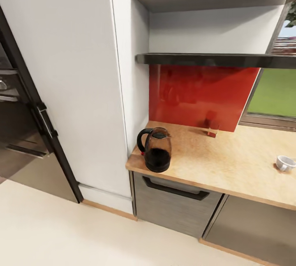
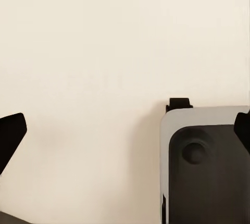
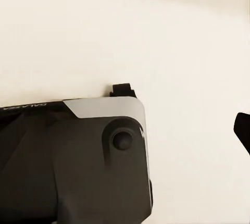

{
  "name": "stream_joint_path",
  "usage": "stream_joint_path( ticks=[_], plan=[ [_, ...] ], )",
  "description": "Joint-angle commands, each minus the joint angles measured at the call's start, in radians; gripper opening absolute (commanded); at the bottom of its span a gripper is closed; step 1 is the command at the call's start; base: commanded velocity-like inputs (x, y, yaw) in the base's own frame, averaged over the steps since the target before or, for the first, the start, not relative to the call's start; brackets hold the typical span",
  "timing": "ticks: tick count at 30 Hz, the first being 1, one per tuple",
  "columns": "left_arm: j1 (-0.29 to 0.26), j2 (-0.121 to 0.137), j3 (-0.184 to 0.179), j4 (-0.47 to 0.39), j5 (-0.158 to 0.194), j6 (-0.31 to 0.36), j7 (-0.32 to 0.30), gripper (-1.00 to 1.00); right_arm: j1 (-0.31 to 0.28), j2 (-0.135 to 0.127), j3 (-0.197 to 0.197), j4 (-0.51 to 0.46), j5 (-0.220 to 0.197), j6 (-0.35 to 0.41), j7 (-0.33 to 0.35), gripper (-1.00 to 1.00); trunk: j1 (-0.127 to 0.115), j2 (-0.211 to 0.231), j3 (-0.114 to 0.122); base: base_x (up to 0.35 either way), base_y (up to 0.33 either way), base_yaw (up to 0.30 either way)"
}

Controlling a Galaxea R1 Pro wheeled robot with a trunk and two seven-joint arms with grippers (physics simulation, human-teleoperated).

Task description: Set up a coffee station on the kitchen countertop: keep the coffee maker on the countertop, move the bottle of coffee from the kitchen shelf to the counter next to the coffee maker, place a paper coffee filter on top of the coffee maker, put the saucer next to the coffee maker with the coffee cup on the saucer, and place the electric kettle next to the coffee maker.

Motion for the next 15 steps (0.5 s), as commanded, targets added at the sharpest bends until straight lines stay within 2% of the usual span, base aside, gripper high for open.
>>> stream_joint_path(
  ticks=[1,15],
  plan=[
    [0.000,0.000,-0.009,0.000,0.010,-0.003,0.003,1.00,-0.001,0.000,0.009,-0.002,-0.010,0.006,-0.004,1.00,0.001,-0.002,-0.002,0.000,0.000,-0.266],
    [0.000,0.000,-0.010,0.000,0.010,-0.003,0.003,1.00,-0.001,-0.004,0.009,-0.002,-0.011,0.006,-0.003,1.00,0.001,-0.002,-0.002,0.000,0.000,-0.266]
  ],
)
